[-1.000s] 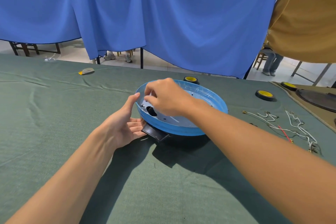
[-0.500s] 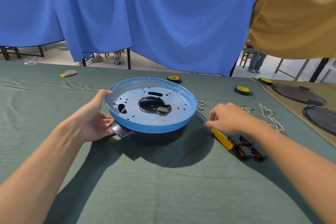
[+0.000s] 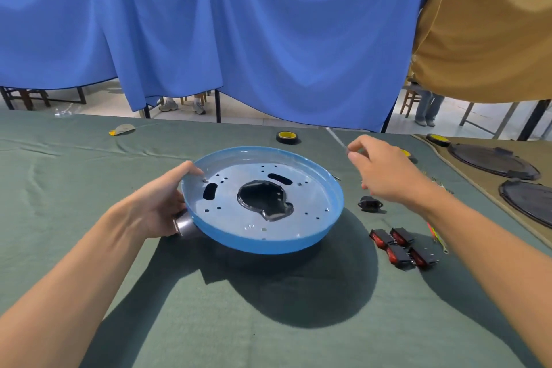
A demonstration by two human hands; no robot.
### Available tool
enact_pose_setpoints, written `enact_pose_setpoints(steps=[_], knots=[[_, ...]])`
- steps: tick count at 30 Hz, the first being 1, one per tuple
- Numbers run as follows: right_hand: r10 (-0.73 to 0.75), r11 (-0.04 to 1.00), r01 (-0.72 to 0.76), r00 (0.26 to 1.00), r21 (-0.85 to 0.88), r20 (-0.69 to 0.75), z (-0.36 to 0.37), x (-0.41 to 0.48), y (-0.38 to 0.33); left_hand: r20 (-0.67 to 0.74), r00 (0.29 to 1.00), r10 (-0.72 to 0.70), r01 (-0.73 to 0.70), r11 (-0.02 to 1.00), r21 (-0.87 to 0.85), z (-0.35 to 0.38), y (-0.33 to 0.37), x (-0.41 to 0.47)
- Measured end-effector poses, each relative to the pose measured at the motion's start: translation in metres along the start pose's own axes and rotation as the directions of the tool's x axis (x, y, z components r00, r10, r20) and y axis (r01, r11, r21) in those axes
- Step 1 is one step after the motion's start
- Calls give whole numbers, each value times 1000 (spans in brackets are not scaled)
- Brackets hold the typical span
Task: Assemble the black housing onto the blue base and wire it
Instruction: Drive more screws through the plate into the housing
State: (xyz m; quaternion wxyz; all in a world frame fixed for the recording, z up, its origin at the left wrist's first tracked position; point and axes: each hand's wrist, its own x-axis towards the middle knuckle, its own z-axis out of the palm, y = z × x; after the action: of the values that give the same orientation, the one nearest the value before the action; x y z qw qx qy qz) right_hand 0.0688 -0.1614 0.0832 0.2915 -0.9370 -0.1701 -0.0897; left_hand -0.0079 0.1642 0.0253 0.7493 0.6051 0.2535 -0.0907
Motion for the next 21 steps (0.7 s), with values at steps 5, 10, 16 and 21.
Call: enact_pose_setpoints(steps=[5, 10, 16, 21], knots=[[-181, 958, 197, 979, 206, -94, 8, 0, -29, 67, 998, -7, 0, 995, 103, 17, 3, 4], [-109, 851, 116, 993, 512, -42, 17, 9, -51, 136, 991, -16, -4, 989, 145, 36, -2, 12], [-68, 710, 90, 996, 699, -60, 28, 27, -56, 211, 977, -16, -31, 975, 221, 46, 6, 29], [-101, 748, 191, 979, 635, -174, 39, 41, -58, 288, 956, -47, -41, 955, 293, 50, 14, 46]])
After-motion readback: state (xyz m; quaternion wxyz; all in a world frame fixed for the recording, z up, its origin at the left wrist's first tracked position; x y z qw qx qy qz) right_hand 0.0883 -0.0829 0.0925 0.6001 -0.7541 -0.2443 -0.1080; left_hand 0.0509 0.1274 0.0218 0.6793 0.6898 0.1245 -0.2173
